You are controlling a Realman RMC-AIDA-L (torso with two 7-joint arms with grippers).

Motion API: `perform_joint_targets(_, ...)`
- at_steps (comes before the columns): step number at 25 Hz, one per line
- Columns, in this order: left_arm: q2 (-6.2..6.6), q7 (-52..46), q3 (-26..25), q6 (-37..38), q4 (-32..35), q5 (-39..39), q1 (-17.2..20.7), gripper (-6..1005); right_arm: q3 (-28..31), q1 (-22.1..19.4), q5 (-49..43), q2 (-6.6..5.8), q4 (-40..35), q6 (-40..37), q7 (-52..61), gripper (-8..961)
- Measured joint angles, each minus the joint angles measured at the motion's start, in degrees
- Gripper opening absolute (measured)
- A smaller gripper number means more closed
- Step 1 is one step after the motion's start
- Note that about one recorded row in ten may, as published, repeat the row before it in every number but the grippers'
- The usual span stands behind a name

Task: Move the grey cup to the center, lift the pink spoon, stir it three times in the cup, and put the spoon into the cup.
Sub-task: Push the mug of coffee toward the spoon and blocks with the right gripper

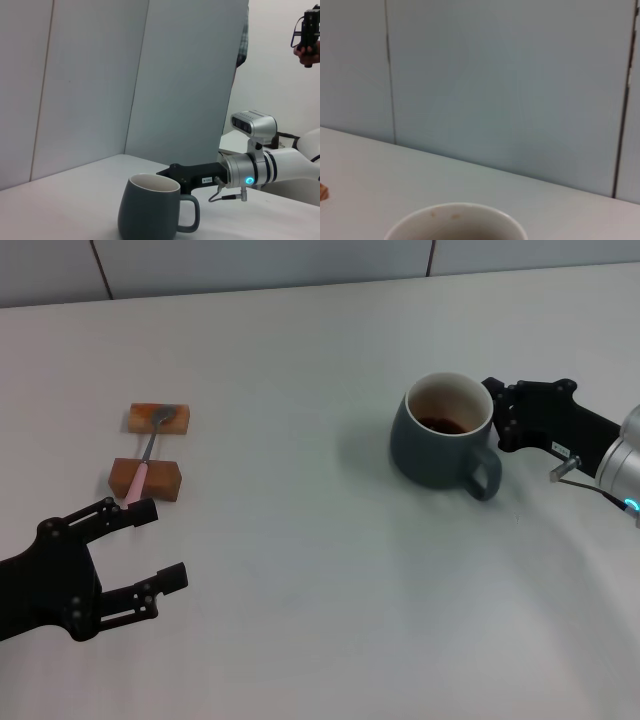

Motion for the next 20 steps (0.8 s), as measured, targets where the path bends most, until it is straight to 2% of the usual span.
perform_joint_targets(4, 0.01, 0.0, 0.0, 0.0, 0.0, 0.03, -0.05, 830, -3.12, 0.24, 0.0, 0.08, -0.32, -0.33, 2.07, 0)
perform_joint_targets(20, 0.03, 0.0, 0.0, -0.03, 0.0, 0.04, -0.05, 830, -7.98, 2.17, 0.07, 0.18, -0.5, -1.77, 7.33, 22)
